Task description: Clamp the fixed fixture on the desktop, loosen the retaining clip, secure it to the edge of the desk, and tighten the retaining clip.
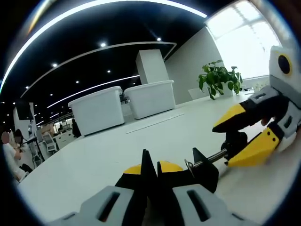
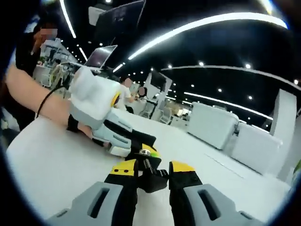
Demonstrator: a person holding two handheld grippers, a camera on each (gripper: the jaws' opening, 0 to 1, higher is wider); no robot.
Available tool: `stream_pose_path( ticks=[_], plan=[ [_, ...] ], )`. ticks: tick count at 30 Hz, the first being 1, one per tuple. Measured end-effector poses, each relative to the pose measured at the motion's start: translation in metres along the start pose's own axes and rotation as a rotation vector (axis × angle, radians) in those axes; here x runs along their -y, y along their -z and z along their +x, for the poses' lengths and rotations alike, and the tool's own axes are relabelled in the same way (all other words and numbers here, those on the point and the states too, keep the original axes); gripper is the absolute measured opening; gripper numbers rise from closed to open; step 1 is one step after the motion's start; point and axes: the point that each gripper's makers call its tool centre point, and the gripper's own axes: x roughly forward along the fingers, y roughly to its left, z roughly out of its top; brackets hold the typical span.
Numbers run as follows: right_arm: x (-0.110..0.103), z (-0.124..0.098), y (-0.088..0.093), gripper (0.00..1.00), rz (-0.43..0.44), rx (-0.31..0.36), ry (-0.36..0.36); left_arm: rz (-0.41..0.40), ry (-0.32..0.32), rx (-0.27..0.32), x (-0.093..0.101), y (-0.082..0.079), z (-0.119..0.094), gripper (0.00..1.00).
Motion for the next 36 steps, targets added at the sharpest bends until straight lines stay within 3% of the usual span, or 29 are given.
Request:
stream_pose_path(
  ticks=[7,9,17,20,22,23,24,26,30,36],
  plan=[
    [-0.003,0.002,0.0,0.24,-0.143,-0.018,0.017,-0.003,-0.004,-0.002,0.0,0.0,-0.001,0.09],
    [-0.004,0.003,-0.001,0.24,-0.262,-0.034,0.022,-0.003,-0.005,-0.002,-0.001,0.0,-0.001,0.09],
    [0.0,0.004,0.001,0.25,-0.233,-0.042,0.029,-0.005,-0.01,-0.005,-0.002,0.001,0.0,0.09],
    [0.003,0.0,0.001,0.25,-0.083,-0.041,0.011,-0.005,-0.007,-0.004,-0.002,0.001,0.0,0.09],
    [0.012,-0.004,-0.005,0.26,0.126,0.015,0.023,-0.004,-0.007,-0.004,-0.002,0.001,0.0,0.09],
    [0.017,-0.006,-0.009,0.28,0.293,0.056,0.017,-0.004,-0.007,-0.004,-0.002,0.001,0.0,0.09],
    [0.02,-0.008,-0.01,0.32,0.338,0.066,0.022,-0.004,-0.007,-0.004,-0.002,0.001,0.0,0.09],
    [0.025,-0.011,-0.009,0.32,0.373,0.08,0.035,-0.004,-0.007,-0.004,-0.002,0.001,0.0,0.09],
    [0.017,-0.008,0.003,0.3,0.48,0.033,-0.024,-0.004,-0.008,-0.004,-0.002,0.001,0.0,0.09],
    [0.009,-0.003,0.009,0.25,0.501,-0.002,-0.049,-0.005,-0.003,-0.003,-0.001,0.0,0.0,0.09]
  ],
)
